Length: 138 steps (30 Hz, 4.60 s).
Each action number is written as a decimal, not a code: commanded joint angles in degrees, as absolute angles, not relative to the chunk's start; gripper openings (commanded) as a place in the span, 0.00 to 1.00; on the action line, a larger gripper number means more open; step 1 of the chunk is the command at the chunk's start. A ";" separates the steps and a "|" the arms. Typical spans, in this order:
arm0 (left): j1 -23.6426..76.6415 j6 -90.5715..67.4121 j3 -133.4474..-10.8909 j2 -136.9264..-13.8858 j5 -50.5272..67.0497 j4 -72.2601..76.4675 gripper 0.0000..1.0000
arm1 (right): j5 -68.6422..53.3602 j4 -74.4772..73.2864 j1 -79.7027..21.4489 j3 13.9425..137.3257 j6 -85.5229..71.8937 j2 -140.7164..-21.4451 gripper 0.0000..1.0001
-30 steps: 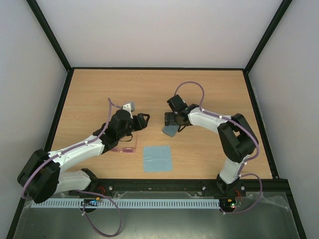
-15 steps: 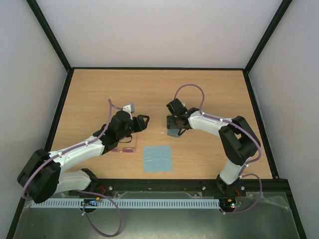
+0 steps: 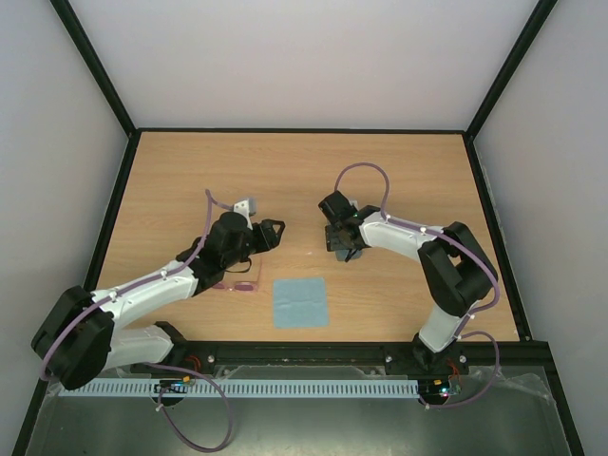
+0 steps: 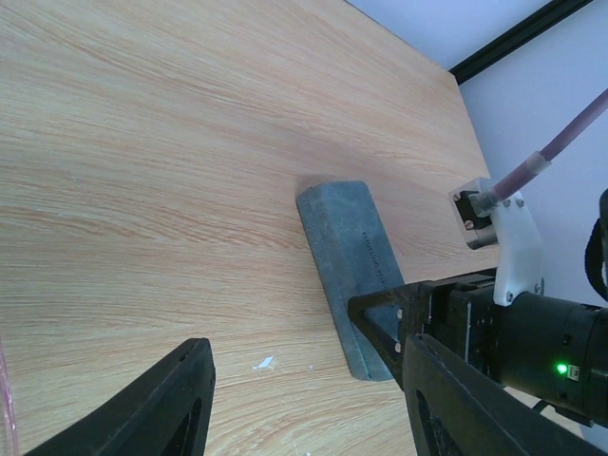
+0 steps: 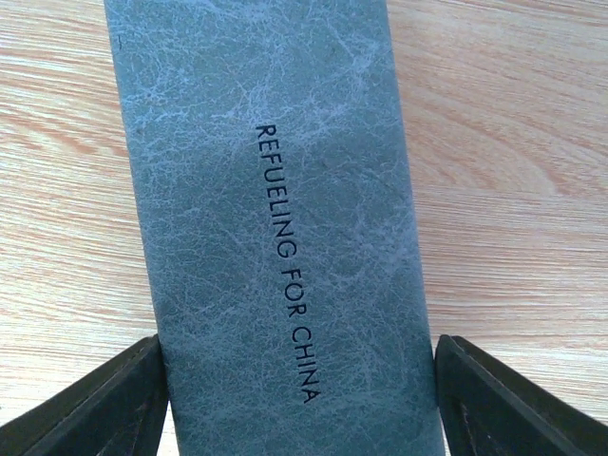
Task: Organize the sunglasses
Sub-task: Pick up the sunglasses case from the center of the board, then open the sunglasses case, then place the sunglasses case at the center of the board.
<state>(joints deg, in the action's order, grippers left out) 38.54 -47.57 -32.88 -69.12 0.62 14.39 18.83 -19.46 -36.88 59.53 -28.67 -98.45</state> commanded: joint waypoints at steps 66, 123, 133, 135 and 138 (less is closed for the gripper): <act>48.32 -49.39 -43.44 -84.07 0.51 18.57 0.42 | -24.31 -4.22 -29.21 45.15 -31.25 -63.36 0.32; 40.18 -47.89 -34.37 -62.94 -2.17 9.70 0.57 | -50.62 19.63 -21.91 43.10 -39.18 -92.74 0.39; 40.08 -47.81 -34.27 -63.28 -1.76 10.02 0.57 | -47.85 17.07 -19.85 43.11 -36.60 -93.35 0.83; 40.08 -47.81 -34.27 -63.28 -1.76 10.02 0.57 | -44.83 14.06 -19.78 43.37 -34.03 -91.66 0.88; 40.08 -47.68 -34.19 -63.35 -1.76 10.06 0.57 | -41.32 10.48 -19.78 43.42 -31.60 -89.41 0.91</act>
